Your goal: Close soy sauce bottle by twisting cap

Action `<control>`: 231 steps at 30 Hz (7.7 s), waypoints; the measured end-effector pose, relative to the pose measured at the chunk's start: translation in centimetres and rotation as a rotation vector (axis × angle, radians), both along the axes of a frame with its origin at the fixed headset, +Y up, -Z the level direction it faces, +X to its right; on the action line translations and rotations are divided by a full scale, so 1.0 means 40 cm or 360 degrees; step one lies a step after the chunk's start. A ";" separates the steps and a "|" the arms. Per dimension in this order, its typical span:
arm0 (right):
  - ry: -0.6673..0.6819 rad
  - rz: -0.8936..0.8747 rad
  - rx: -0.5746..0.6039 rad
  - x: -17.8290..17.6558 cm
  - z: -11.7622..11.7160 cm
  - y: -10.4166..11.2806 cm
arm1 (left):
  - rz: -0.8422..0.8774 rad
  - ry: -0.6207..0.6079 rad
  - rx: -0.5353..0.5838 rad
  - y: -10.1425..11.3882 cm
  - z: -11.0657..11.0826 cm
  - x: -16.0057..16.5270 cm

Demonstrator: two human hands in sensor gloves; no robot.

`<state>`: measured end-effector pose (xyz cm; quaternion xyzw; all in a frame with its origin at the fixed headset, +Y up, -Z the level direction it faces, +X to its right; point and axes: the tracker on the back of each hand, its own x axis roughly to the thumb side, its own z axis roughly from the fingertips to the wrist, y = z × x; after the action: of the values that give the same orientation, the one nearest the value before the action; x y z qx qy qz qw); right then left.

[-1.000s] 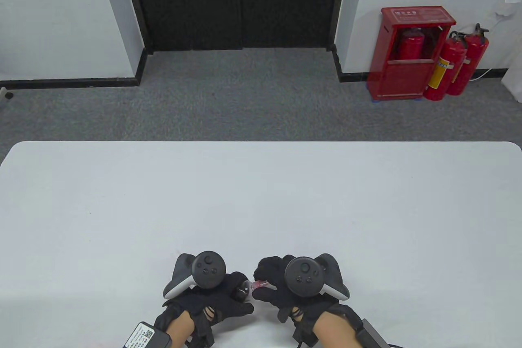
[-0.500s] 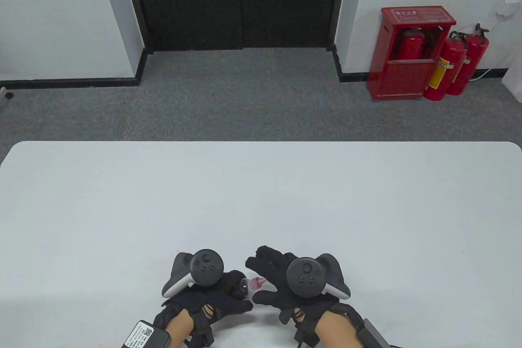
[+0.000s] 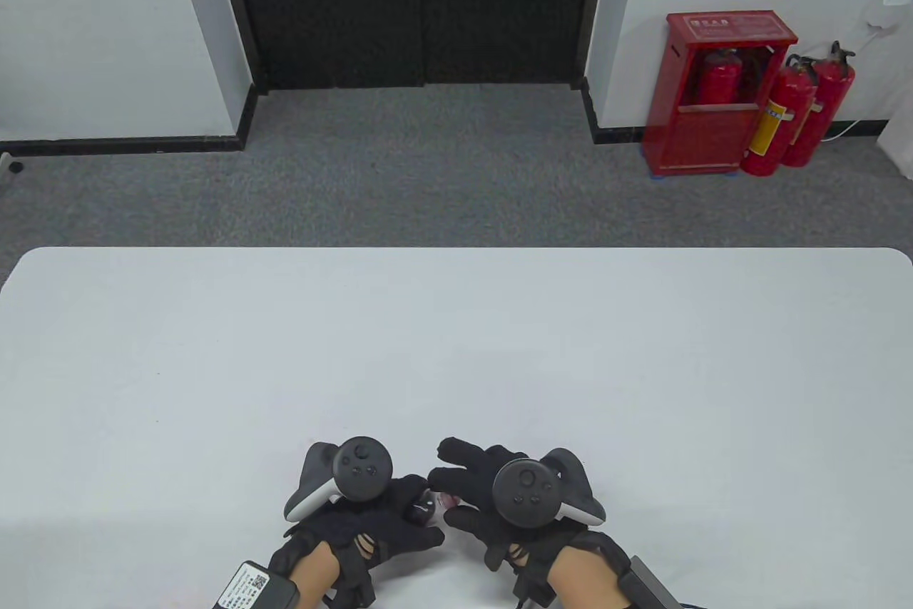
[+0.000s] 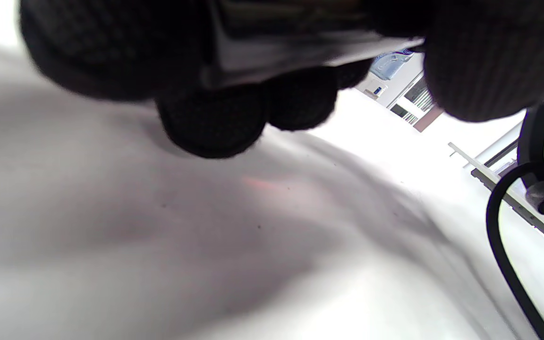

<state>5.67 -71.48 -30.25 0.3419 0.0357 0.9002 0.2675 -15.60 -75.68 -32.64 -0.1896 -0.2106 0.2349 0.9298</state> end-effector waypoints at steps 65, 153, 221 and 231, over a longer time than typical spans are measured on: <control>-0.0283 0.0165 0.0288 -0.029 0.032 0.029 | 0.0037 -0.0050 0.0102 0.004 0.015 0.020; -0.0841 -0.0133 -0.0788 0.214 -0.099 -0.095 | 0.0304 0.0447 0.0094 0.097 -0.099 -0.009; -0.0818 -0.0160 -0.0958 0.230 -0.096 -0.097 | -0.0105 0.0374 -0.0003 0.041 -0.058 -0.090; -0.0784 -0.0145 -0.0941 0.223 -0.093 -0.079 | -0.0122 0.0335 -0.0021 0.039 -0.057 -0.080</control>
<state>14.60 -74.65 -33.96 0.0249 0.2130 0.8933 0.3949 -18.79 -74.14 -34.91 -0.1779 -0.1026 0.2193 0.9538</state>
